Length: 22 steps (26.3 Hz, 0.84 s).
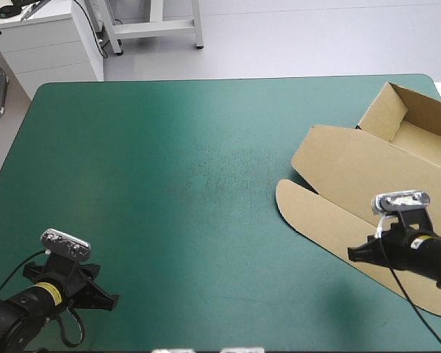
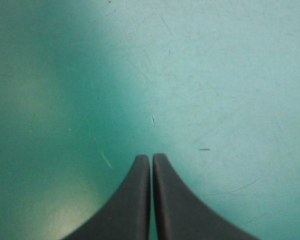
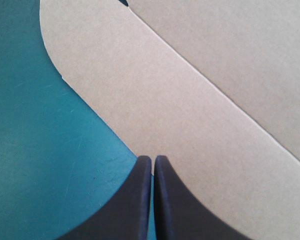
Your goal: Fold the box
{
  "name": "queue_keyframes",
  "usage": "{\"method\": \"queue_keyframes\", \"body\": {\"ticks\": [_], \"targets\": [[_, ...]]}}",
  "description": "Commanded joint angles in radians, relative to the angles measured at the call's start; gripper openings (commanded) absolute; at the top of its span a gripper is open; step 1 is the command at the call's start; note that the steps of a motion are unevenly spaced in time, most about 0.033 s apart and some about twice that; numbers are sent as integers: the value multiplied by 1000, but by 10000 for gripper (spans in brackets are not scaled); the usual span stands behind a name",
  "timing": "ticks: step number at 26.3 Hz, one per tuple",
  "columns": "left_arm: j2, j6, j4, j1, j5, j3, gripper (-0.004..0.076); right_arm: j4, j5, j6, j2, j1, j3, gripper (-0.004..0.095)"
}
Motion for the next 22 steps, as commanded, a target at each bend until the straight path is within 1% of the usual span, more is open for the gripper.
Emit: {"method": "queue_keyframes", "body": {"ticks": [1, 6, 9, 12, 22], "targets": [[6, 0, 5, -3, -41, -25, -8, 16, -65, -20, -139, -1, 76, -1], [6, 23, 5, -3, -17, -25, -8, 16, -75, -30, -364, -1, 209, -1], [6, 47, 3, -3, -1, -25, -8, 16, -83, -30, -426, -1, 225, -1], [6, 47, 3, -3, 13, -25, -8, 16, -83, -30, -454, -1, 229, -1], [6, 47, 3, -3, 73, -7, -8, 16, -79, -26, -457, -1, 229, -1]]}}
